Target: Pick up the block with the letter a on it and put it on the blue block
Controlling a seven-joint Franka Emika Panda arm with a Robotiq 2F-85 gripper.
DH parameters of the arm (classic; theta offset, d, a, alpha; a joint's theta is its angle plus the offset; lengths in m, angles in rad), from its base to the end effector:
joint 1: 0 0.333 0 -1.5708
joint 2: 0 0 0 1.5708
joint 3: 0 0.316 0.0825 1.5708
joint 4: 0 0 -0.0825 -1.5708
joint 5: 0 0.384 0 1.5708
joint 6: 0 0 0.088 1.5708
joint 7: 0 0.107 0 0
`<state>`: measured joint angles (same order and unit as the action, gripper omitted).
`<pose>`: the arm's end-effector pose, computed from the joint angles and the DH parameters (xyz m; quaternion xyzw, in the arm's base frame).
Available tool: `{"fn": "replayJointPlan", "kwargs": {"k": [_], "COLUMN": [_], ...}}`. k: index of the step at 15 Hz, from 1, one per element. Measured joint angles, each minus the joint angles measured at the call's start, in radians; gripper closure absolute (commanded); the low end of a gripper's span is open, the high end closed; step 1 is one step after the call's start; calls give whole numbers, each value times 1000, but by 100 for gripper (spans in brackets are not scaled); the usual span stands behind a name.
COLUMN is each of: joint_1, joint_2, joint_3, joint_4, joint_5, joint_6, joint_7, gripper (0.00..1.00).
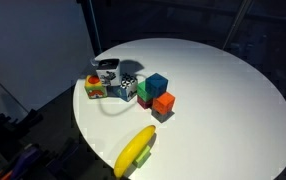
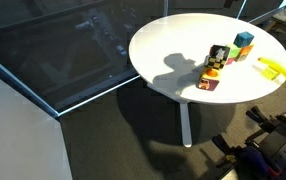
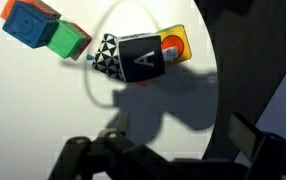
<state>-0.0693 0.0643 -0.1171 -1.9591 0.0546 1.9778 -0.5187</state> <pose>0.5581 -0.1008 0.4387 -0.9876 -0.1541 0.0139 0.0275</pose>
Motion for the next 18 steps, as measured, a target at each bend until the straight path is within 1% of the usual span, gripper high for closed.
{"fn": "replayJointPlan", "kwargs": {"k": [5, 12, 18], "joint_1": [-36, -54, -55], "joint_2": [6, 4, 3], "joint_3": [0, -1, -1], "joint_4": [-4, -71, -82], "joint_5": [0, -13, -17], "joint_6": [15, 159, 163], "joint_7": [-14, -110, -116], "gripper": [0, 0, 0]}}
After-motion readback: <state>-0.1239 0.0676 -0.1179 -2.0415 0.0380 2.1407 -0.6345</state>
